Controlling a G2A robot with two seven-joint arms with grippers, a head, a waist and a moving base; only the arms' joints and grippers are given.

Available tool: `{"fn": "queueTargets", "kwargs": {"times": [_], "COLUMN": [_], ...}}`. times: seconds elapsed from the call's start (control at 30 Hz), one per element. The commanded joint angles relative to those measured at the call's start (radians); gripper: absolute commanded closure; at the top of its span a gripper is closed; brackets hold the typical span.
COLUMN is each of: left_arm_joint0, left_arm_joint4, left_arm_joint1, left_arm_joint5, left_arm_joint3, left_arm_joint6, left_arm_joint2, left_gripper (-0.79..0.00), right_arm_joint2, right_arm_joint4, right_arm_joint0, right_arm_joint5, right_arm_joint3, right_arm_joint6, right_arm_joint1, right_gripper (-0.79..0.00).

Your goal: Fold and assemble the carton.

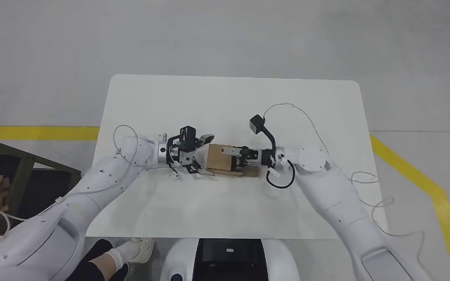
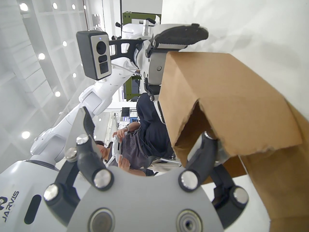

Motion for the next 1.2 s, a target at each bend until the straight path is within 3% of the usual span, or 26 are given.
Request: {"fn": "queueTargets", "kwargs": {"times": [0.0,0.2,0.4,0.83,1.17], "left_arm_joint0": [-0.005,-0.015,-0.011,-0.006,-0.002], "left_arm_joint4": [0.018,0.059,0.059,0.036,0.043], "left_arm_joint1": [0.001,-0.003,-0.014,-0.038,-0.049], "left_arm_joint5": [-0.002,-0.013,-0.002,-0.010,-0.027], "left_arm_joint3": [0.001,0.003,0.008,0.009,0.006], "left_arm_joint6": [0.008,0.015,-0.001,-0.065,-0.085], "left_arm_joint2": [-0.004,-0.008,-0.014,-0.034,-0.045], "left_gripper": [-0.785,-0.785,-0.785,-0.785,-0.785], "right_arm_joint2": [0.035,0.138,0.209,0.212,0.174], "right_arm_joint4": [-0.041,-0.110,-0.140,-0.165,-0.119], "right_arm_joint0": [-0.039,-0.186,-0.285,-0.358,-0.294], "right_arm_joint5": [0.019,0.076,0.109,0.174,0.118], "right_arm_joint3": [-0.071,-0.303,-0.418,-0.465,-0.366], "right_arm_joint6": [-0.027,-0.075,-0.086,-0.044,-0.056], "right_arm_joint1": [0.015,0.055,0.079,0.098,0.090], "right_gripper": [-0.785,-0.785,-0.785,-0.785,-0.785]}}
